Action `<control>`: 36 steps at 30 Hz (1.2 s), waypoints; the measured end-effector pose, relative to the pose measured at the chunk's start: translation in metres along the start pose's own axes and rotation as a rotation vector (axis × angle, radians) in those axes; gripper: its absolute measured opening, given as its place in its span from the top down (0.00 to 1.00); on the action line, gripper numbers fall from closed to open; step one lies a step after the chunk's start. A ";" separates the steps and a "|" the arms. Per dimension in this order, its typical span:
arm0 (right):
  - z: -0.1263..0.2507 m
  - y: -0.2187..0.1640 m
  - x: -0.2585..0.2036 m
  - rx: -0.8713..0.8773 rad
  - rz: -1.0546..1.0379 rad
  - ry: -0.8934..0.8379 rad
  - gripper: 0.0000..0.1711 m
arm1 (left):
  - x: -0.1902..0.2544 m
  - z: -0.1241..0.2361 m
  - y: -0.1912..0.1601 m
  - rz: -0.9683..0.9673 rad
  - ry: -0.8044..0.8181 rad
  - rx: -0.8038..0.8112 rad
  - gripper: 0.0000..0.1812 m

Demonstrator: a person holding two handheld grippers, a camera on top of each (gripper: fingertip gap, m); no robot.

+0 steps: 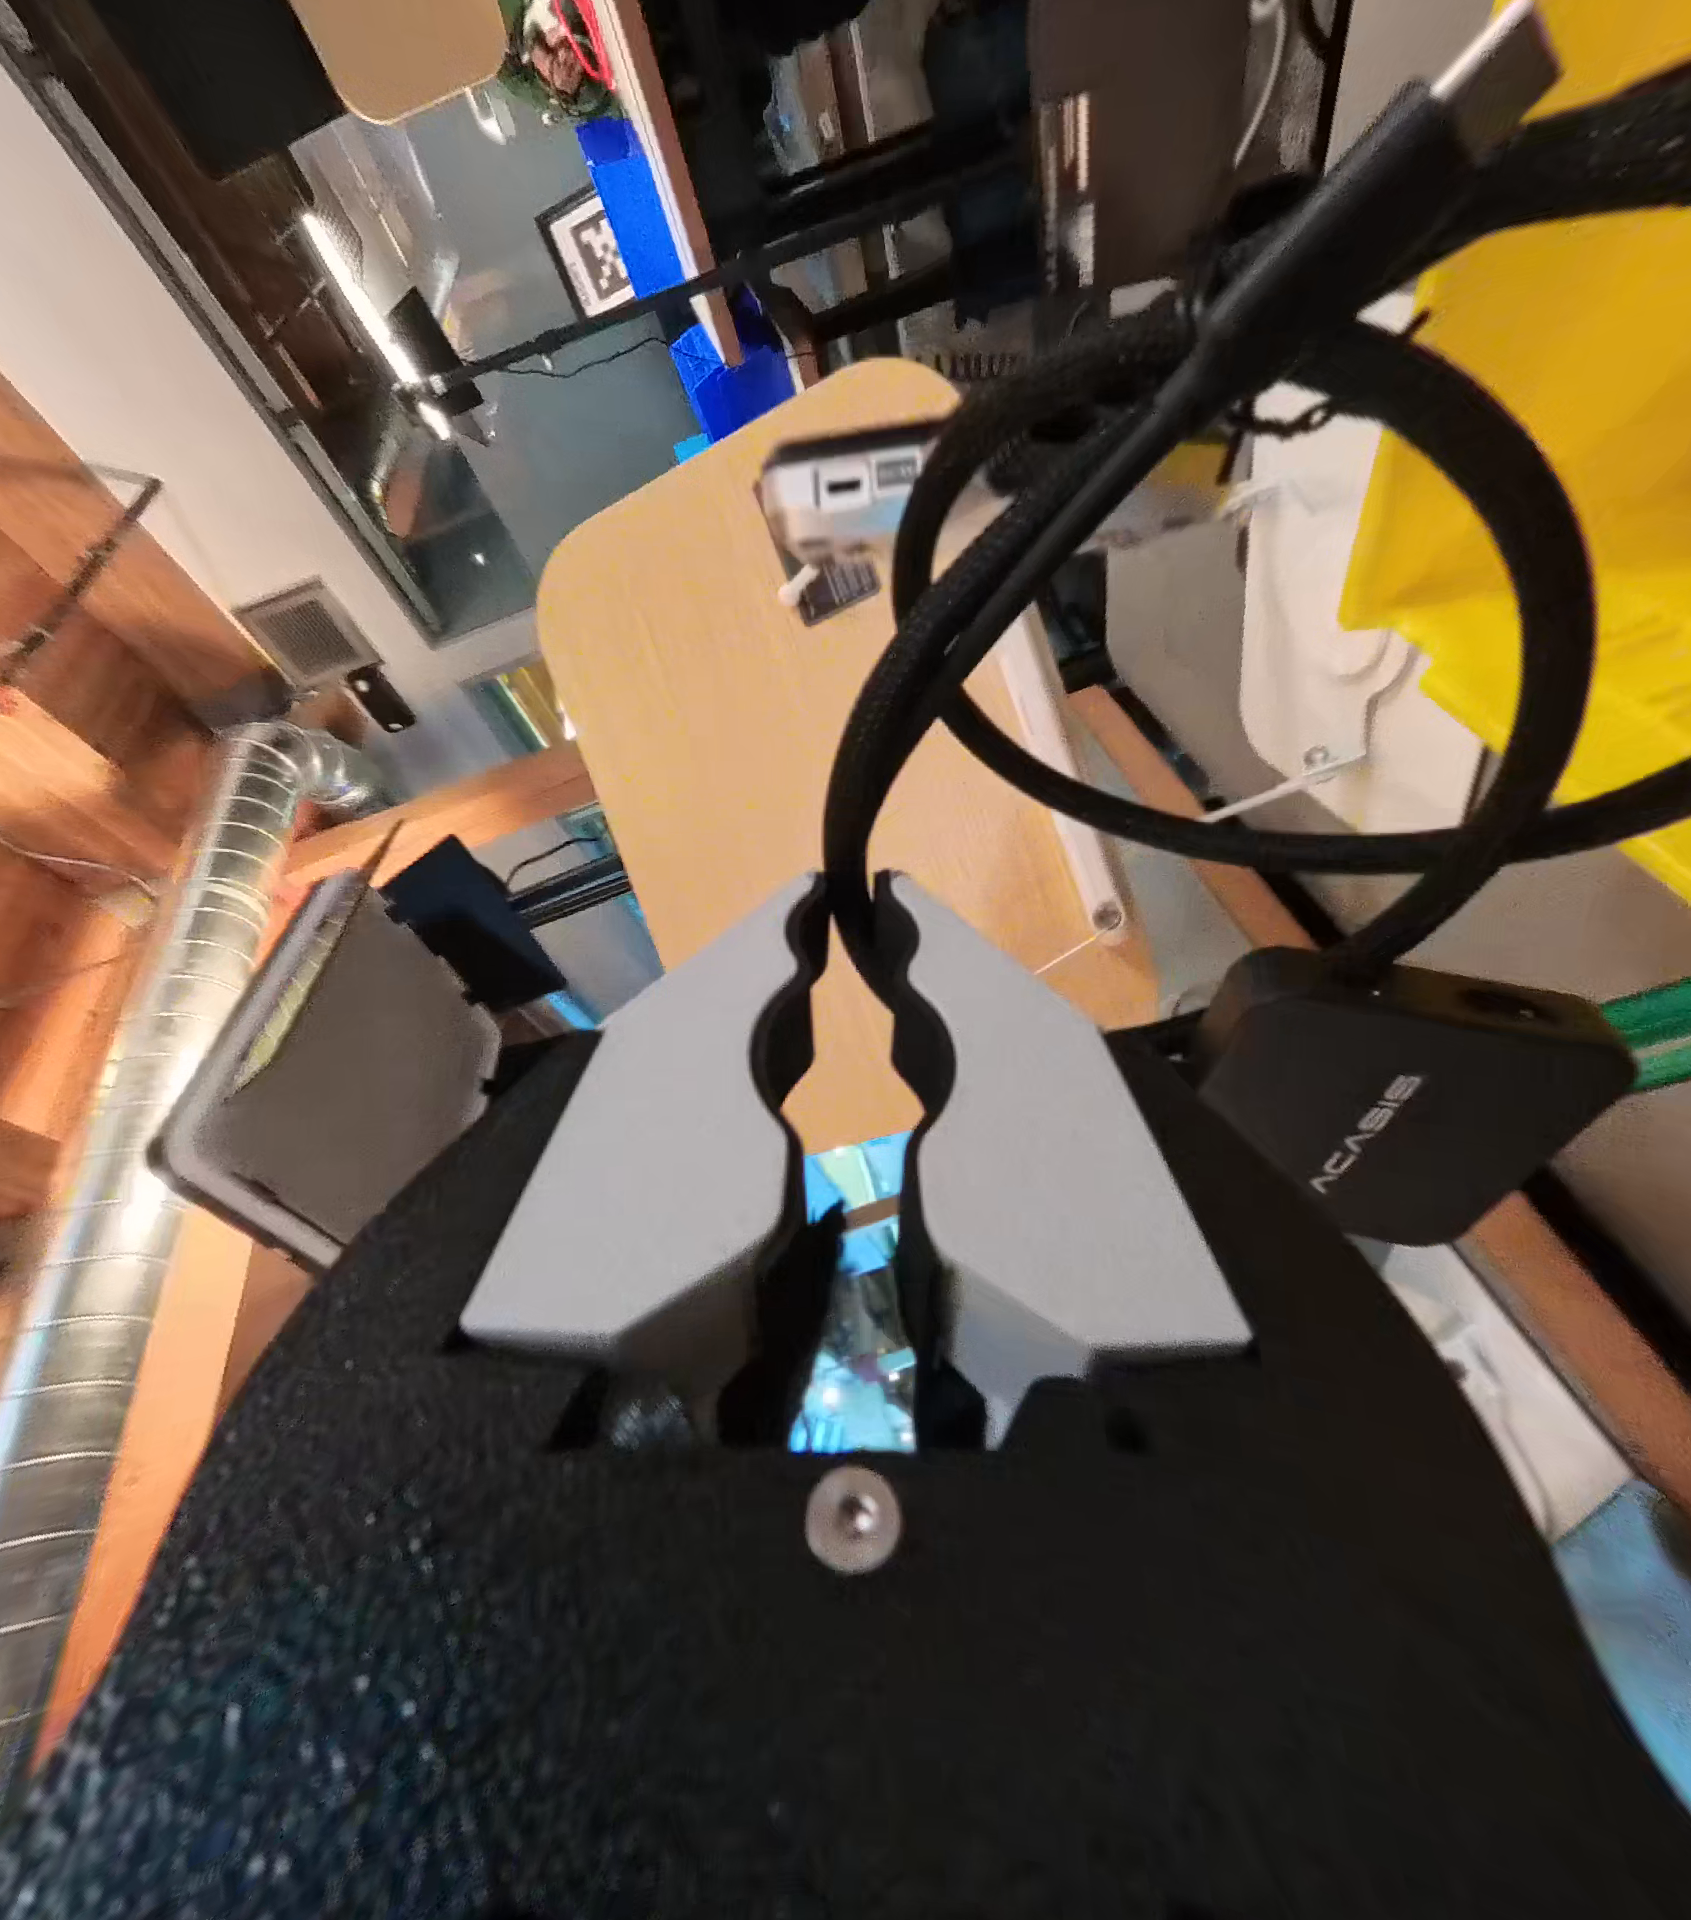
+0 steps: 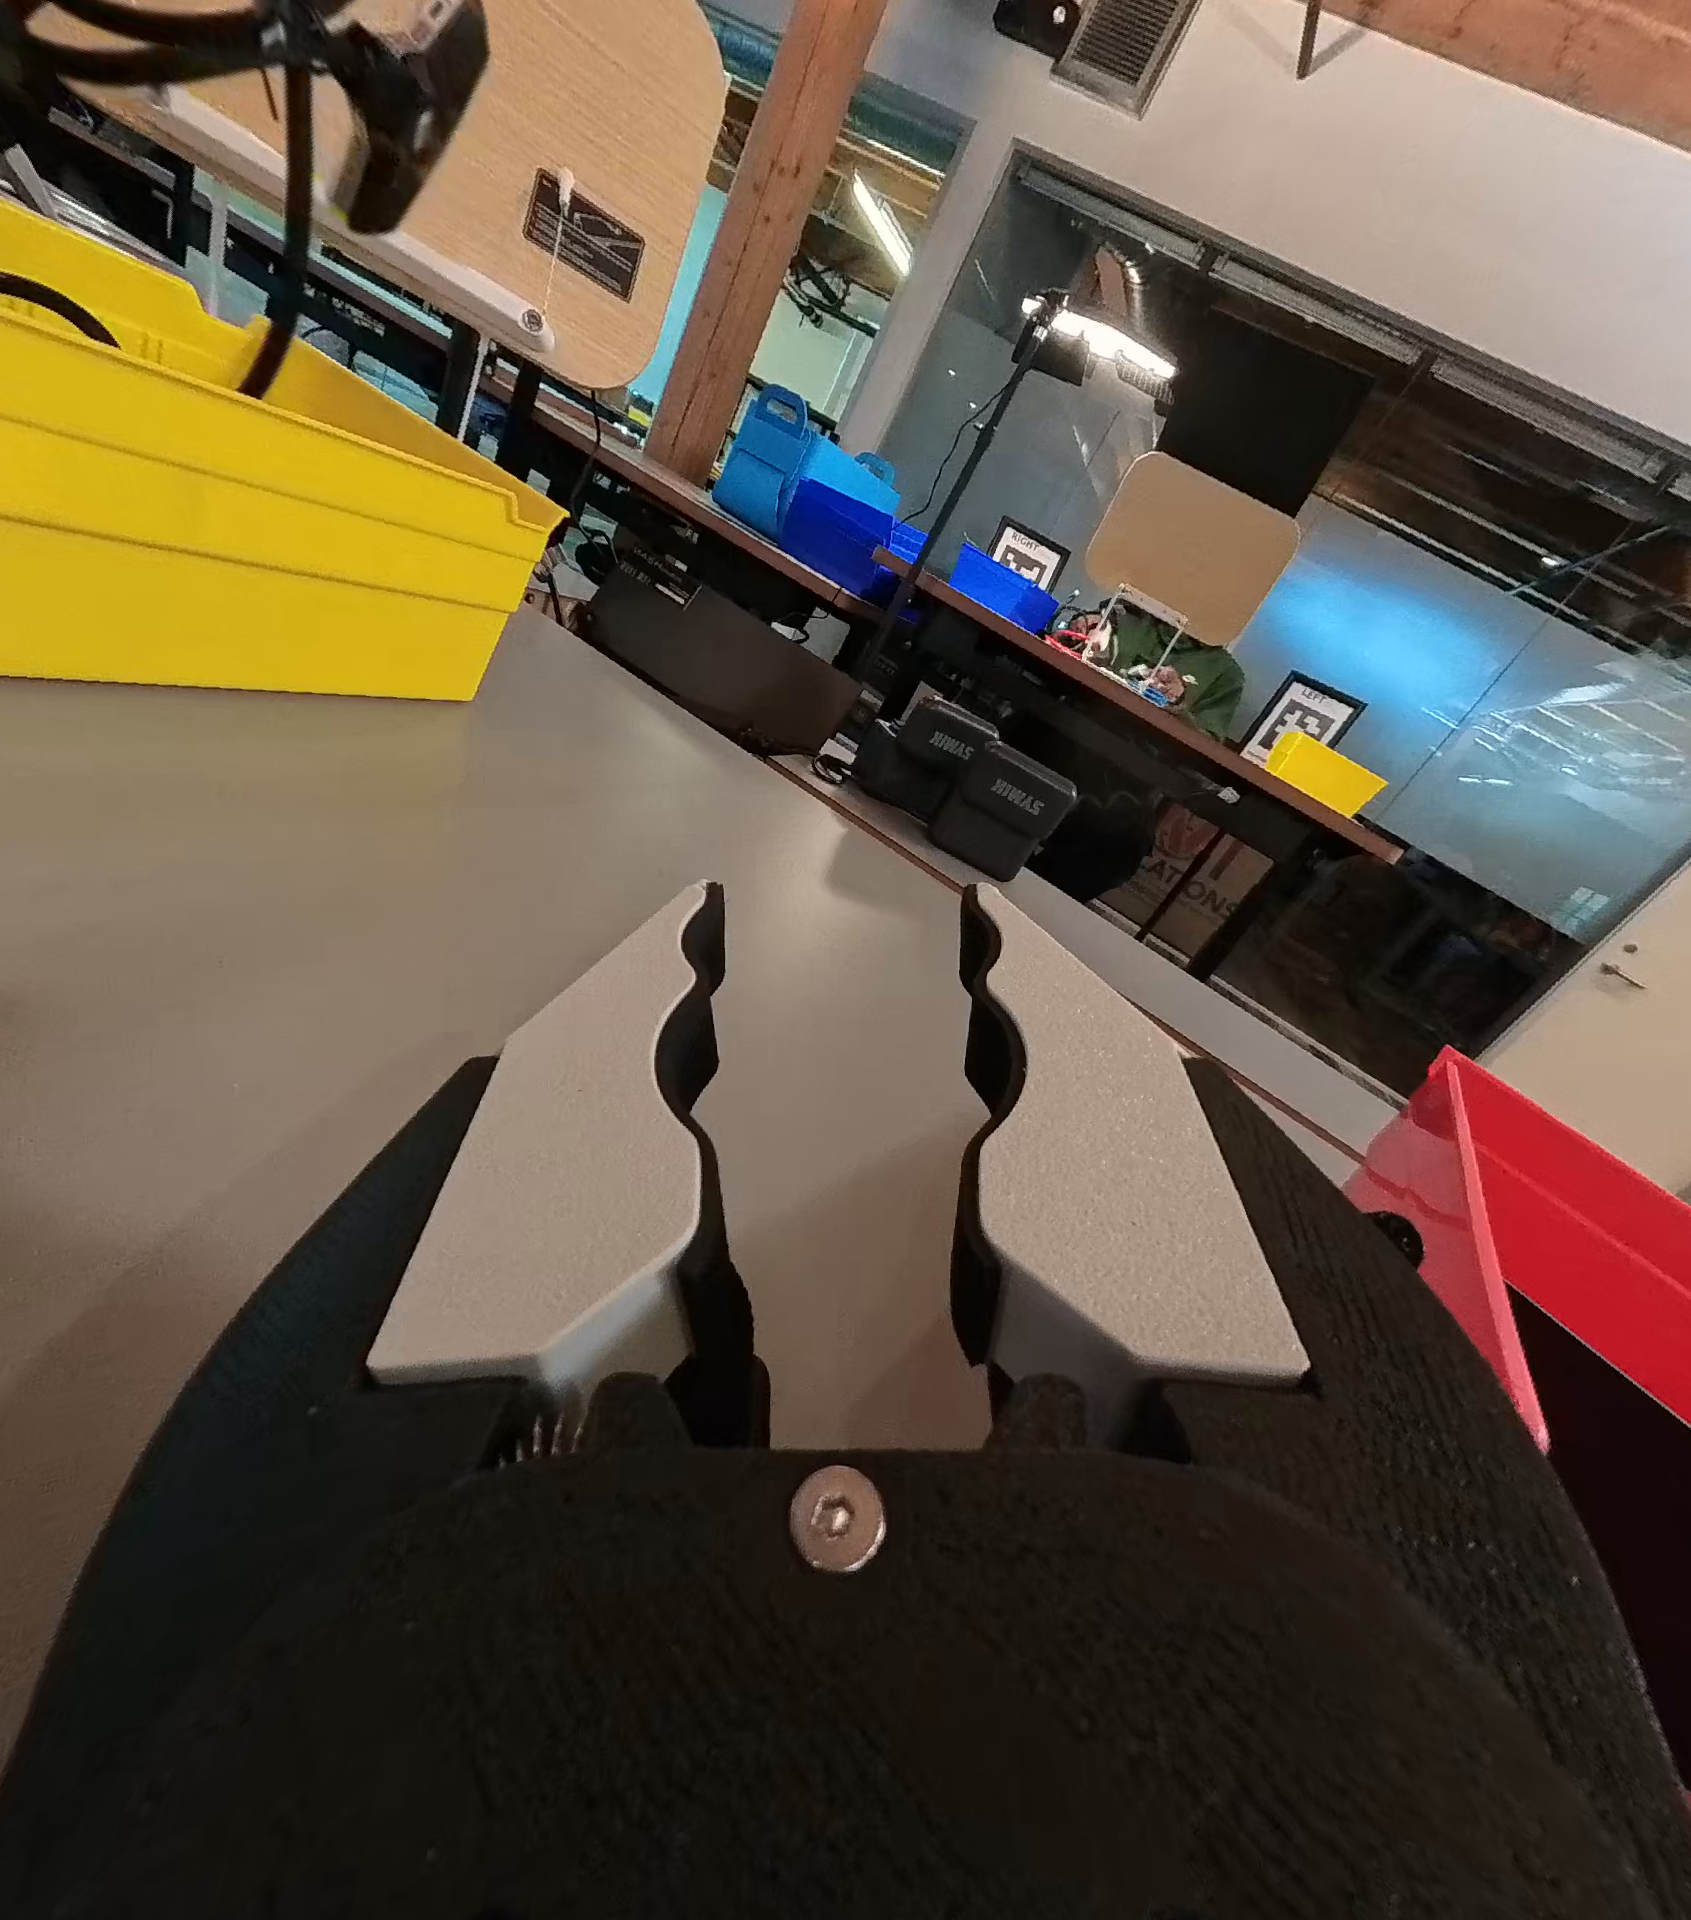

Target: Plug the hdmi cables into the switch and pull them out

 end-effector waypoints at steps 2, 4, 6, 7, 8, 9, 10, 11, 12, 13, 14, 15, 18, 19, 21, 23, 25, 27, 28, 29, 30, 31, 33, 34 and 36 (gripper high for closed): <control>0.000 0.000 0.000 0.000 -0.001 0.000 0.74 | 0.000 0.001 0.004 -0.013 0.012 0.027 0.97; 0.000 0.000 0.000 0.001 0.000 0.000 0.74 | -0.005 0.004 0.006 0.030 0.046 0.075 0.97; 0.000 0.000 0.000 0.002 0.000 0.000 0.74 | -0.012 0.008 0.005 0.083 0.102 0.127 0.98; 0.000 0.000 0.000 0.002 -0.001 0.000 0.74 | -0.015 0.009 0.004 0.102 0.124 0.143 0.98; 0.000 0.000 0.000 0.002 0.000 0.000 0.74 | -0.018 0.011 0.002 0.122 0.147 0.159 0.98; 0.000 0.000 0.000 0.001 0.000 0.000 0.74 | -0.022 0.013 0.001 0.141 0.174 0.177 0.98; 0.000 0.000 0.000 0.000 0.001 0.000 0.74 | -0.026 0.015 -0.002 0.165 0.194 0.194 0.98; 0.000 -0.001 0.000 0.000 0.002 0.000 0.74 | -0.031 0.017 -0.005 0.201 0.218 0.210 0.98; 0.000 -0.001 0.000 -0.001 0.003 0.000 0.74 | -0.036 0.019 -0.008 0.234 0.243 0.225 0.98; -0.001 -0.001 0.000 -0.002 0.004 0.001 0.74 | -0.040 0.022 -0.012 0.263 0.262 0.244 0.98; -0.001 -0.001 0.000 -0.002 0.005 0.001 0.74 | -0.044 0.025 -0.015 0.291 0.277 0.269 0.98; -0.001 -0.001 0.000 0.000 0.005 0.003 0.74 | -0.048 0.028 -0.017 0.316 0.289 0.298 0.98; -0.001 0.005 -0.003 0.055 -0.039 0.050 0.73 | -0.055 0.038 -0.020 0.354 0.289 0.424 0.98; -0.004 0.009 -0.005 0.080 -0.076 0.078 0.71 | -0.057 0.041 -0.021 0.359 0.288 0.455 0.98; -0.018 0.019 -0.009 0.107 -0.144 0.146 0.67 | -0.061 0.047 -0.020 0.345 0.289 0.533 0.98; -0.038 0.034 -0.014 0.155 -0.189 0.233 0.66 | -0.063 0.050 -0.018 0.339 0.277 0.614 0.98; -0.062 0.059 -0.022 0.240 -0.285 0.382 0.65 | -0.064 0.053 -0.015 0.347 0.254 0.717 0.98; -0.089 0.087 -0.027 0.317 -0.442 0.553 0.62 | -0.065 0.059 -0.011 0.355 0.232 0.814 0.98; -0.105 0.100 -0.027 0.351 -0.523 0.611 0.58 | -0.066 0.062 -0.008 0.353 0.226 0.861 0.98; -0.120 0.114 -0.025 0.387 -0.592 0.662 0.56 | -0.067 0.066 -0.005 0.352 0.222 0.905 0.98; -0.135 0.127 -0.024 0.423 -0.651 0.710 0.53 | -0.068 0.070 -0.003 0.354 0.220 0.947 0.98; -0.149 0.138 -0.023 0.449 -0.700 0.745 0.49 | -0.069 0.072 -0.002 0.360 0.217 0.984 0.98; -0.175 0.155 -0.023 0.497 -0.766 0.817 0.47 | -0.071 0.072 -0.001 0.380 0.212 1.039 0.98; -0.186 0.161 -0.025 0.511 -0.792 0.851 0.47 | -0.071 0.072 -0.001 0.390 0.207 1.066 0.98; -0.205 0.168 -0.031 0.526 -0.843 0.928 0.47 | -0.070 0.067 -0.003 0.407 0.194 1.102 0.98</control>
Point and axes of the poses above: each gripper's, where its closed fingertips meet, z back along the fingers, y out of its top, x = y × z across the jaws, the point moved 7 cm from there along z, back along the fingers, and after that the axes turned 4 degrees about x, right-handed, at the moved point
